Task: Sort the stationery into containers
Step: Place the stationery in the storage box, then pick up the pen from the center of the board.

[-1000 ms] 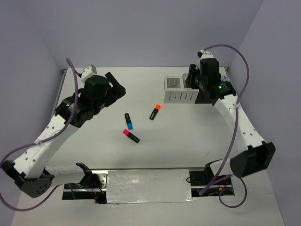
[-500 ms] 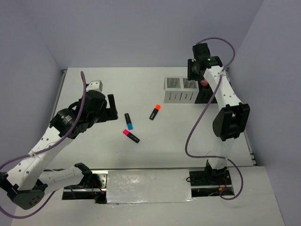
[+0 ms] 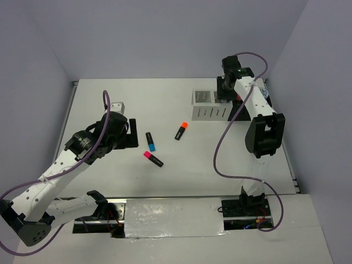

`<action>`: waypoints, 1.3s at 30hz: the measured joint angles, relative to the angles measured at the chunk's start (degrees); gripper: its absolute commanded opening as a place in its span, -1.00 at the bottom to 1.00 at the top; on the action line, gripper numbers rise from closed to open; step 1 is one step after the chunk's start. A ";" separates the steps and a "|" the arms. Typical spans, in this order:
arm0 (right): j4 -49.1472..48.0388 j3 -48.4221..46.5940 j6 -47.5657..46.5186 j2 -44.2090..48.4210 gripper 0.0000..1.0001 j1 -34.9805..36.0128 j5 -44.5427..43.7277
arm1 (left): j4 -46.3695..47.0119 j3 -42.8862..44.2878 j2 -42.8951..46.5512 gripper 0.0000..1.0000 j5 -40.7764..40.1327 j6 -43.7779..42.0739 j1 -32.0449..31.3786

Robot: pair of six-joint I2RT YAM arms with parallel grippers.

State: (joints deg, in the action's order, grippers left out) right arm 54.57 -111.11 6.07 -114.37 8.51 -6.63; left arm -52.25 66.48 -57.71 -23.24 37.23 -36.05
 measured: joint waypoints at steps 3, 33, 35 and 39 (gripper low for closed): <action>0.15 -0.15 0.28 -1.46 0.99 -0.15 0.02 | 0.02 -0.17 -0.07 0.99 0.04 -0.46 0.02; -18.58 41.57 5.70 40.96 0.99 16.22 5.60 | 9.81 -9.84 -21.62 0.95 -1.01 37.48 -11.80; -19.06 42.49 6.14 41.24 0.99 16.39 6.40 | 8.68 -9.05 -23.85 0.93 -1.97 43.32 -13.68; -20.79 44.37 6.34 43.71 0.99 17.18 7.50 | 7.32 -5.31 -31.10 0.88 -3.69 50.64 -13.86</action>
State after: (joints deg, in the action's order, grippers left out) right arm 33.78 -66.74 12.40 -70.65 25.69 0.86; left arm -44.93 61.17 -88.82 -26.94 87.88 -49.91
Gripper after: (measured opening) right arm 0.996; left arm 0.954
